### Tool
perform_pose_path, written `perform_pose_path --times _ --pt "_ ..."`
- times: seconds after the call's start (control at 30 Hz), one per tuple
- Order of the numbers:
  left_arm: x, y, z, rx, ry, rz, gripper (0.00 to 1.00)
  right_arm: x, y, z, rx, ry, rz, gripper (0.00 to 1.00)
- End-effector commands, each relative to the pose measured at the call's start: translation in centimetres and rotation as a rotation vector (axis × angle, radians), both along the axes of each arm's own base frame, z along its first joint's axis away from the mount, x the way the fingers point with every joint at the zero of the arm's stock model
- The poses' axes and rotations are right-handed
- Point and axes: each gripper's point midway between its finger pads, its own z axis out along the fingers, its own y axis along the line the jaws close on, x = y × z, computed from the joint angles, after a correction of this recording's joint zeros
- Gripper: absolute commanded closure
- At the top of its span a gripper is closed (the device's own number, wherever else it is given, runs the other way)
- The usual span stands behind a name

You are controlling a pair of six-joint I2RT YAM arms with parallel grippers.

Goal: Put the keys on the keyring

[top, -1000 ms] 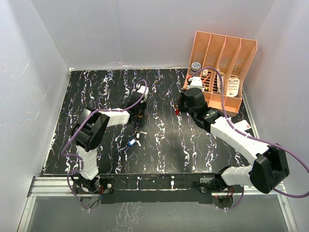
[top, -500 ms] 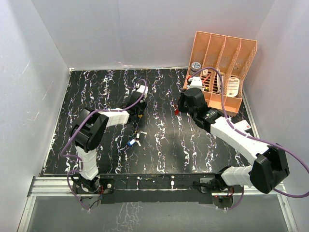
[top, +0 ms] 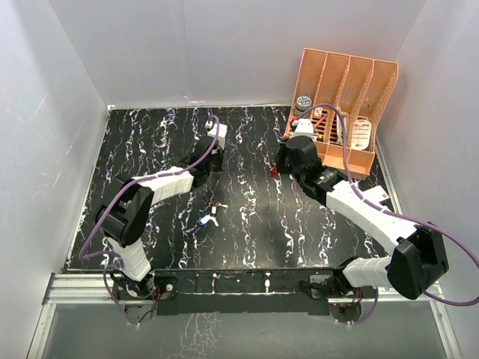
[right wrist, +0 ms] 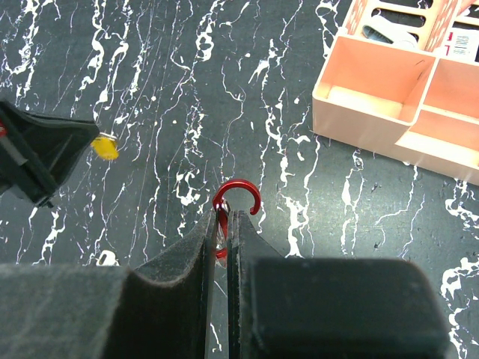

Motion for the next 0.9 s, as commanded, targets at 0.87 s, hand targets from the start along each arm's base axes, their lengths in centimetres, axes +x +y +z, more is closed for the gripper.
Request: perform_pose_path --times 0.87 --pt "-8.6 -10.3 15.8 -0.38 -0.277 -0.717 1.0 0.4 3.1 3.5 0.121 -0.073 0.124 1.0"
